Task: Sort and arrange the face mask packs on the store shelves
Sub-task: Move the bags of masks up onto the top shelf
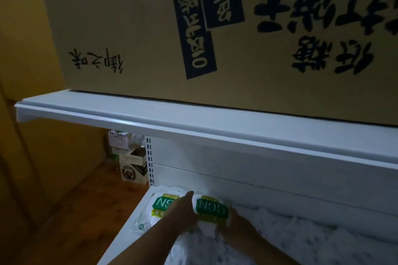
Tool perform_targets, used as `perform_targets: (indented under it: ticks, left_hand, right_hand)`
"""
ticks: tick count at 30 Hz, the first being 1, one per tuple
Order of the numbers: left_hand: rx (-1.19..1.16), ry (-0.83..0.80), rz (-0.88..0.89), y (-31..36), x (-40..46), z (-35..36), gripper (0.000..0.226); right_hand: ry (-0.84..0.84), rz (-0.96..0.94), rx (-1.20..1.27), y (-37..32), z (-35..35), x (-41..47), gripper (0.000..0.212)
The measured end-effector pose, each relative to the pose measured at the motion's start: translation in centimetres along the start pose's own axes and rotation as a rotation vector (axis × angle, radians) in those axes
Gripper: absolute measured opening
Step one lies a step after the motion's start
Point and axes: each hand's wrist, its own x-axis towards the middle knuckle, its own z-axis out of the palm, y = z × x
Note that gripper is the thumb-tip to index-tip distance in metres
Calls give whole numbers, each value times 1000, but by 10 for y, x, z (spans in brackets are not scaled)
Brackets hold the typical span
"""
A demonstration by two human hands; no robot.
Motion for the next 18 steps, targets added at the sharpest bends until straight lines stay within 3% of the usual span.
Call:
perform_targets:
  ticks: [4,7,11,15,18]
  left_hand:
    - [-202,-63,-77,5,7,5,48]
    - [-541,-59,-107,11,7,-5,53]
    - [-864,-100,-25,24,-5,-34,61]
    - [-856,-211,198,42,-15,-47,76]
    - [-735,-271,306,60,-16,-47,74]
  right_hand:
    - [222,-4,102,-6,3,-6,50]
    - [369,-11,359,-6,-6,-12,61]
    - [434,-46,605,-5,-37,-24,79]
    - [515,-130,613,1,-61,-46,86]
    - [549,-149,575,8,-78,-68,88]
